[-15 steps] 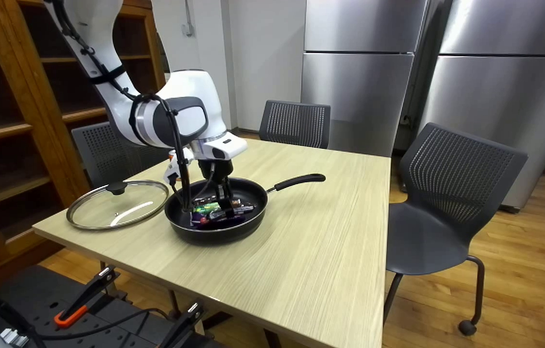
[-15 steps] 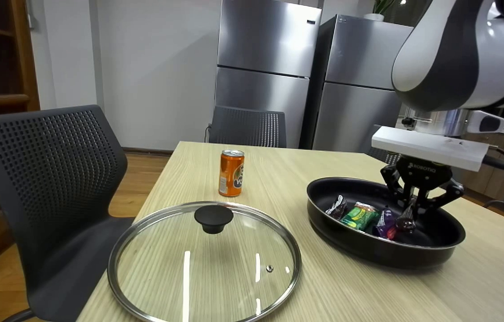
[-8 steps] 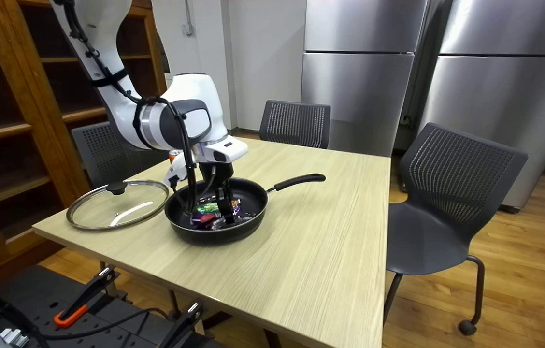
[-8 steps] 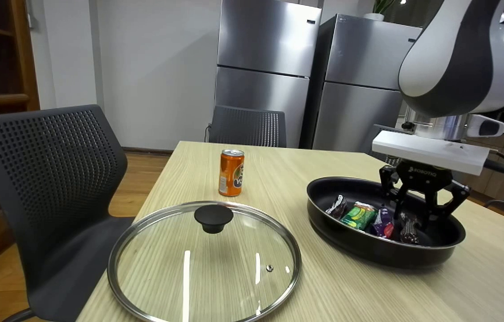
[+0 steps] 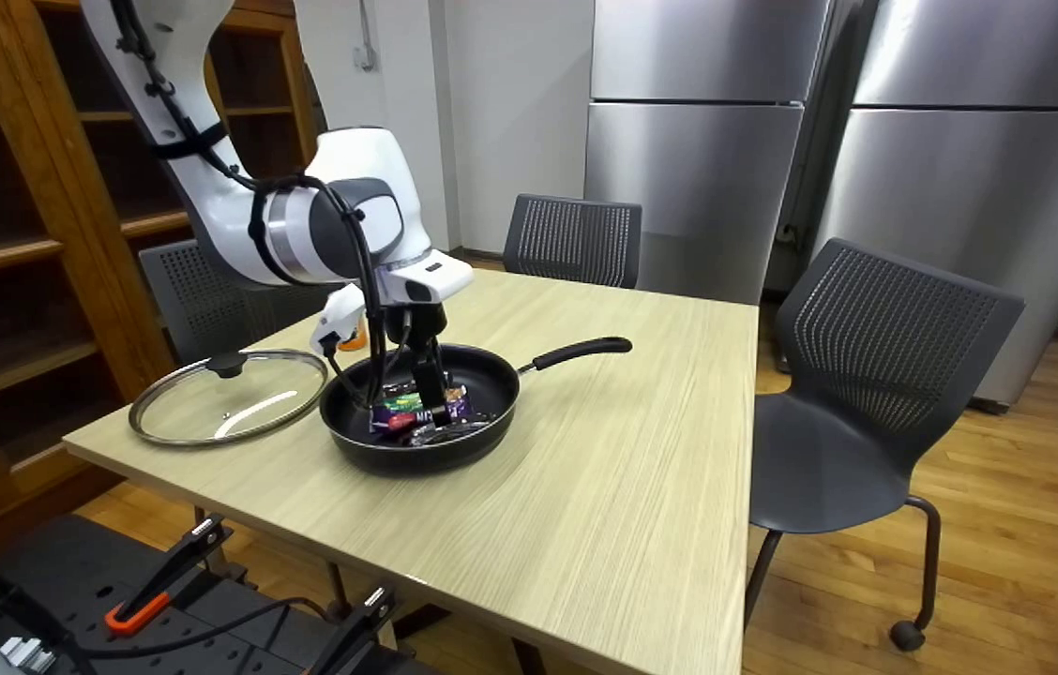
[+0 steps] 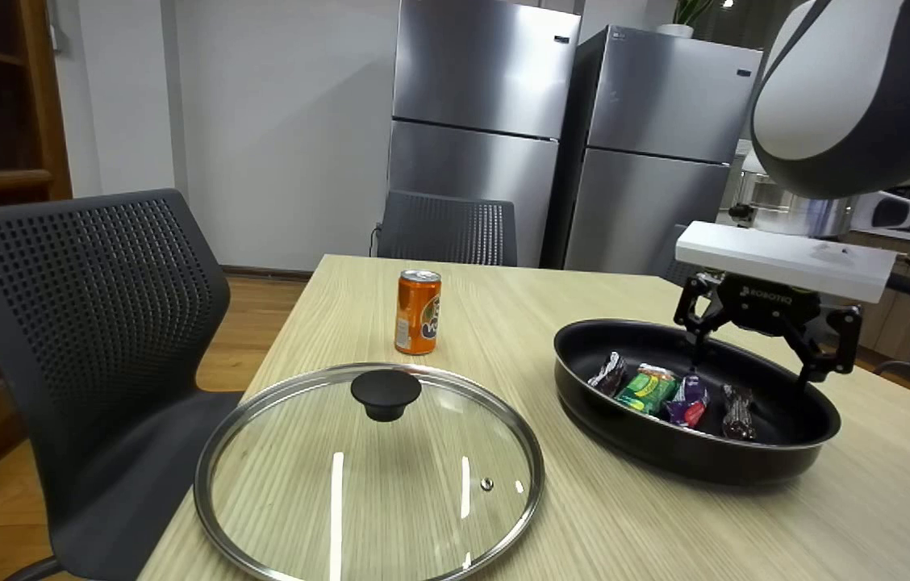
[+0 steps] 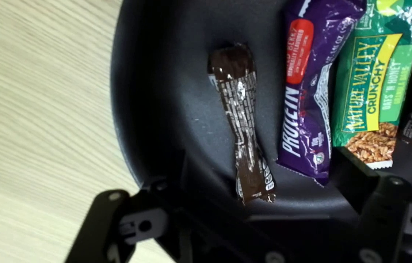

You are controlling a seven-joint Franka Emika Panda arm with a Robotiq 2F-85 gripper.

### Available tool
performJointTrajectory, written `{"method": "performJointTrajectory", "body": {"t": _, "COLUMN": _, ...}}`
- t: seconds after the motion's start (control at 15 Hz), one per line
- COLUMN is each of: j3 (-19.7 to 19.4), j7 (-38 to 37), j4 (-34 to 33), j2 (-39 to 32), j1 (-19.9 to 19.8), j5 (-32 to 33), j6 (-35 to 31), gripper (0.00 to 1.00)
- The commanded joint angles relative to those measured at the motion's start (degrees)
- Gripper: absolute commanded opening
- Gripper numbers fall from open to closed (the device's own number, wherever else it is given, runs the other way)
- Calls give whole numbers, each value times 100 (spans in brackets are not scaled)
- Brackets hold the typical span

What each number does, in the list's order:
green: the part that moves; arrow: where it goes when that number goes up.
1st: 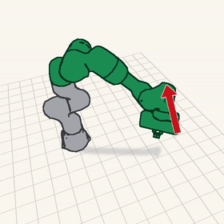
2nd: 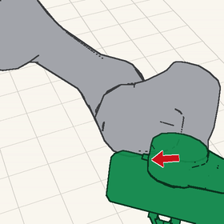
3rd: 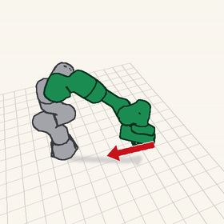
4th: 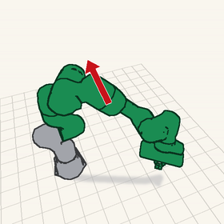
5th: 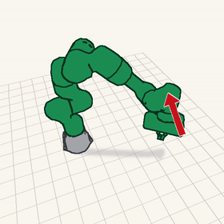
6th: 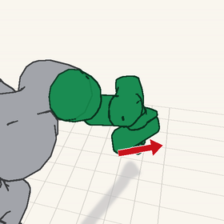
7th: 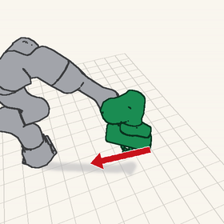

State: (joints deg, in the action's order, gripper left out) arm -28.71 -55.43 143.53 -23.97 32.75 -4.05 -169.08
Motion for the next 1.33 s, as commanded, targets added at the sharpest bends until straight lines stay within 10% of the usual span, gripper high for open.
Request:
{"method": "performJointTrajectory", "body": {"t": 0.0, "j3": -322, "j7": -401, "j4": 278, "j2": 408, "j1": 289, "j5": 515, "j6": -141, "gripper": 100}}
{"method": "performJointTrajectory", "body": {"t": 0.27, "j3": -621, "j7": -624, "j4": 292, "j2": 513, "j1": 624, "j5": 897, "j6": -199, "gripper": 100}}
{"method": "performJointTrajectory", "body": {"t": 1.27, "j3": -2797, "j7": -1703, "j4": 696, "j2": 576, "j1": 4618, "j5": 1311, "j6": -223, "gripper": 100}}
